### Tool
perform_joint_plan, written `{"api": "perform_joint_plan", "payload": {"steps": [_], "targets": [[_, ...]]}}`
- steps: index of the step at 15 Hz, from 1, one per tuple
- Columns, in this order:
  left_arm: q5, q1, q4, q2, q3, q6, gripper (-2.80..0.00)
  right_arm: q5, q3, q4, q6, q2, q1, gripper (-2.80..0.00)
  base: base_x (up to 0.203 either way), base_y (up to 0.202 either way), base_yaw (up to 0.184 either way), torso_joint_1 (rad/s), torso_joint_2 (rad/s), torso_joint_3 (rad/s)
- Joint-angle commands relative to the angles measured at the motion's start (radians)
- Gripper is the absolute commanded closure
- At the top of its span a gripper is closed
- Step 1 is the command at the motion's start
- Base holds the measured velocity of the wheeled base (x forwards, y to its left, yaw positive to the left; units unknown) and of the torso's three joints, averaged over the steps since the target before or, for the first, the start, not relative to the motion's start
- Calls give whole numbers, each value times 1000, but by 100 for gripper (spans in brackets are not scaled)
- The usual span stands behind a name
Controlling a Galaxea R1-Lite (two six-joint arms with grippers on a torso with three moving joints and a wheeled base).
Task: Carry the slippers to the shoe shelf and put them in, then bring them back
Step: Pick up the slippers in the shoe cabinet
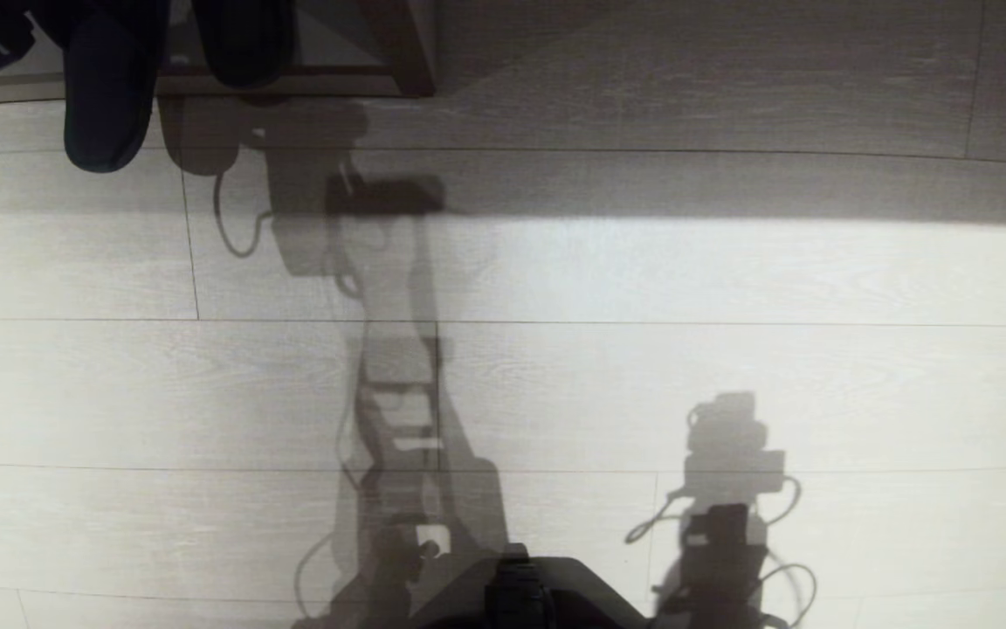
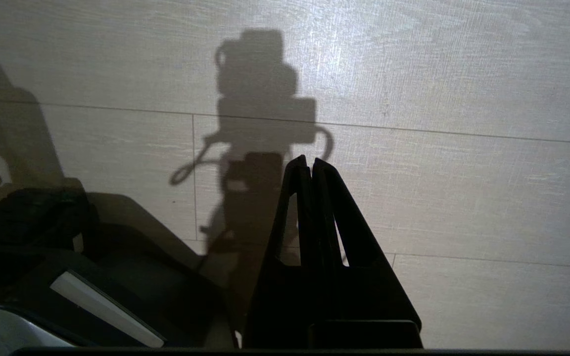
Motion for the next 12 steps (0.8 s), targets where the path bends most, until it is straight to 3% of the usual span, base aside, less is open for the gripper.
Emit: {"api": "perform_joint_plan", "payload": {"steps": [1,2,3,5,7,9,12], "targets": [[-2,0,5,-31,22,16,-280,2,0,0,0,-2,2,0,0,0,0,0,0,0],[-2,0,29,-61,49,53,-280,1,0,0,0,-2,2,0,0,0,0,0,0,0],[-1,0,81,-122,89,110,0,2,0,0,0,-2,1,0,0,0,0,0,0,0],[2,0,219,-212,165,231,0,0,0,0,0,-2,2,0,0,0,0,0,0,0],[7,0,344,-299,211,292,0,1,0,0,0,-2,2,0,0,0,0,0,0,0],[26,-1,460,-390,268,335,0,0,0,0,0,-2,2,0,0,0,0,0,0,0],[36,-2,487,-401,281,350,0,0,0,0,0,-2,2,0,0,0,0,0,0,0]]}}
